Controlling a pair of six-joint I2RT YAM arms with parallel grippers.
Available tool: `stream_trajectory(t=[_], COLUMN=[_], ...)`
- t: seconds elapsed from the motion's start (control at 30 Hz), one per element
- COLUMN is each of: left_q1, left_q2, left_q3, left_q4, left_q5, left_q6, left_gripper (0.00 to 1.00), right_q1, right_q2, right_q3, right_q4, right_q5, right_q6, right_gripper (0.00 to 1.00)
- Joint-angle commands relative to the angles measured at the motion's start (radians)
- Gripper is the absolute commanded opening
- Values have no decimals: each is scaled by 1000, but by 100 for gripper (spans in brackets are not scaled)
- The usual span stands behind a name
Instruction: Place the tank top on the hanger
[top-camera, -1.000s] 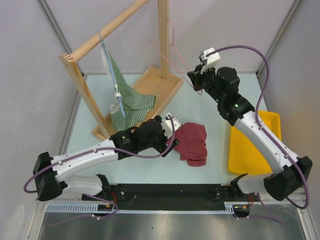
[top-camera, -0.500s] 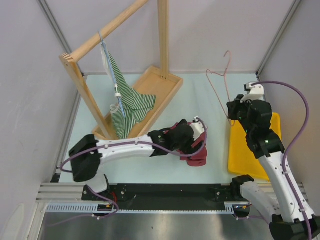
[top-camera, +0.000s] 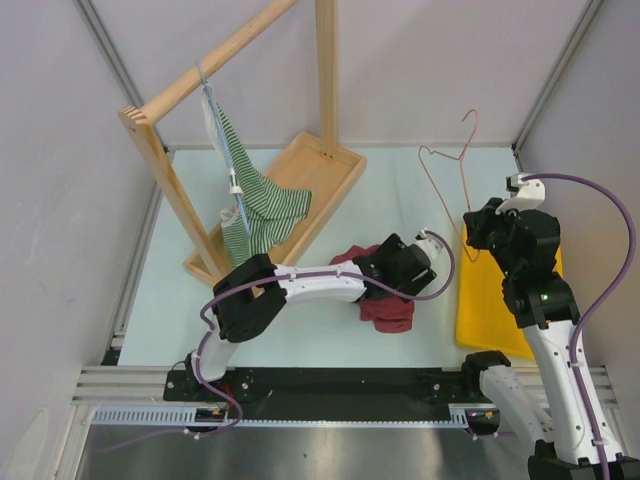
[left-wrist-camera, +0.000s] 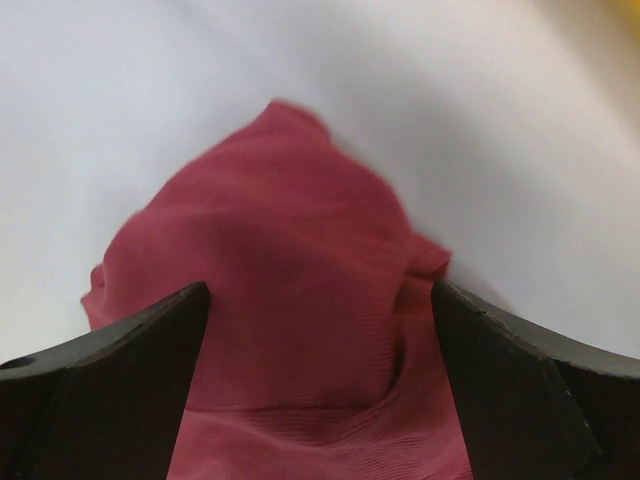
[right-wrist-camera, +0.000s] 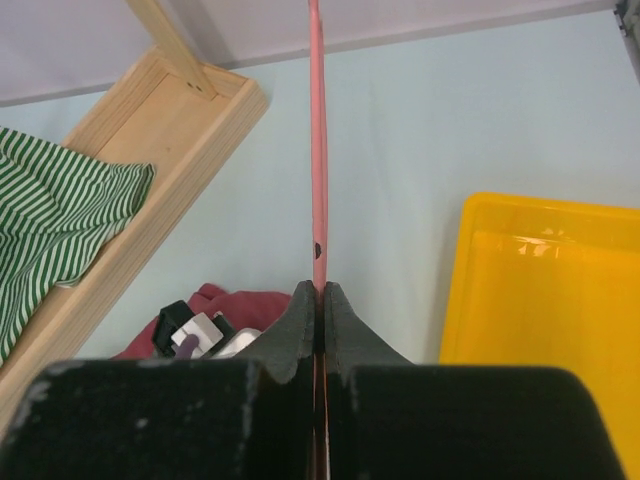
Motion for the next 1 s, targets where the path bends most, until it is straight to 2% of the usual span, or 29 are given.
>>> stream_trajectory(t=[0.0,0.03,0.07,0.13,0.17,0.33,0.47,0.6,0.77,0.83,0.97], left_q1=[1,2,1,2,1,2,1,1,-3,11,99], left_q2=[-14,-11,-12,-17,-40,-210,-375,-428,-390,-321,-145], left_q3=[-18,-20,-26,-34,-43,-42,95,263,494,585,742], left_q4=[-27,-27,-27,-13,-11,-16,-112,-237,-379,-407,-568], left_q5=[-112,-118,-122,-118,-120,-160,-157,-123,-112,-109,79], left_q6=[-32,-27,-18,-13,-18,-7,23,48,88,105,40], left_gripper=[92,84,61,25,1,0,2,2,1,1,0], right_q1=[-13,-13,-16,-19,-21,-53,-73,-84,-92,-92,-93], right_q2=[-2,2,2,-4,-4,-16,-16,-25,-44,-51,-56], right_q3=[-1,-2,-4,-5,-7,2,9,22,53,70,93], right_q4=[35,33,36,38,37,10,1,-13,-46,-63,-98], right_q5=[-51,-56,-63,-59,-54,-36,-43,-48,-30,-16,22], right_q6=[15,17,20,17,9,-6,-3,-2,-5,-3,-3], right_gripper=[0,0,0,0,0,0,0,0,0,0,0])
